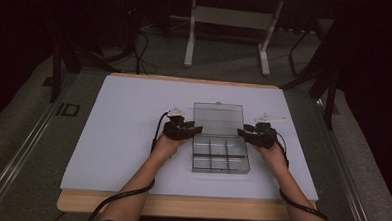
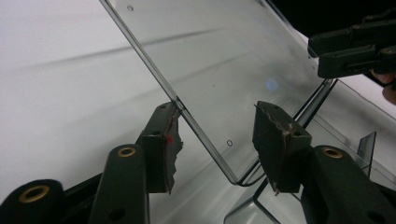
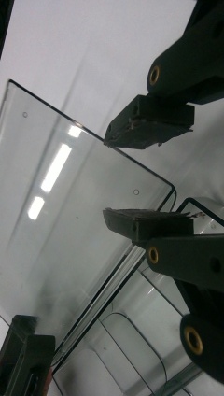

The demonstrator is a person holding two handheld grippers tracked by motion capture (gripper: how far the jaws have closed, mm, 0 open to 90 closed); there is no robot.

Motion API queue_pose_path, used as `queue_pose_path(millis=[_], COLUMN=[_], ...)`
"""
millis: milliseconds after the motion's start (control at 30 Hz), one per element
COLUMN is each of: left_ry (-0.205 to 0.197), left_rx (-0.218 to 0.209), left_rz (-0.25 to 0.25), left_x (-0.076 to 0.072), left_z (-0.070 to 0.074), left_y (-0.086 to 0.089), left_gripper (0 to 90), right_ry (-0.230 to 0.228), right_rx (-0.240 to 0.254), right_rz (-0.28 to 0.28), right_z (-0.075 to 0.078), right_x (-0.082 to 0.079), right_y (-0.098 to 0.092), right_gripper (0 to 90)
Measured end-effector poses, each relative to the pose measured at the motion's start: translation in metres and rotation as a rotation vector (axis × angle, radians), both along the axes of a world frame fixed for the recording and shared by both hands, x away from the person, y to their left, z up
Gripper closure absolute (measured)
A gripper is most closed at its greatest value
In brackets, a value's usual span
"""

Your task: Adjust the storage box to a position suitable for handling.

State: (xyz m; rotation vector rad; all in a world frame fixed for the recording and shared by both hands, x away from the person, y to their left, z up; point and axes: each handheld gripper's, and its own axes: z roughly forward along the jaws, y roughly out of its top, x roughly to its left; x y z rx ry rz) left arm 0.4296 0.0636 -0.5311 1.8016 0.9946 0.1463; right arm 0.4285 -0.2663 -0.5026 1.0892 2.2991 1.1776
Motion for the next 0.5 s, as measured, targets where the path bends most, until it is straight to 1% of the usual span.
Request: queue_pose_path(millis=[67,100,133,233,267,300,333,367,500], left_ry=[0.004,0.030,0.037,0.068,0.068,0.082,0.084,0.081,0.088], left_rx=[-0.007,-0.013,-0.016,-0.031,-0.031,-0.014,-0.004,0.004,0.013], left_rz=[0.002,0.008,0.007,0.013,0.013,0.029,0.031,0.038,0.034], left_x=[0.0002,0.0015,0.0021,0.0033,0.0033,0.0042,0.0042,0.0040,0.0050], left_z=[-0.0005,-0.0012,-0.0014,-0.0018,-0.0018,-0.0023,-0.0025,-0.0029,-0.0021], left_y=[0.0001,0.0005,0.0009,0.0014,0.0014,0.0009,0.0002,-0.0006,-0.0012], left_gripper=[51.0,51.0,49.4,49.3,48.0,48.0,43.6,46.3,46.3], right_ry=[0.001,0.002,0.004,0.008,0.008,0.007,0.009,0.011,0.016], right_rx=[0.000,-0.001,-0.005,-0.004,-0.004,-0.006,-0.008,-0.009,-0.007], right_rz=[-0.001,-0.001,0.001,-0.002,-0.002,-0.002,-0.001,0.000,-0.001], right_z=[0.0000,0.0001,-0.0001,-0.0002,-0.0002,-0.0002,-0.0005,-0.0008,-0.0014], right_x=[0.0001,0.0003,0.0009,0.0013,0.0013,0.0012,0.0012,0.0014,0.0013], right_y=[0.0003,0.0005,0.0008,0.0011,0.0011,0.0012,0.0014,0.0015,0.0017], right_gripper=[57.8,57.8,58.2,58.3,58.3,58.5,58.5,58.5,58.8])
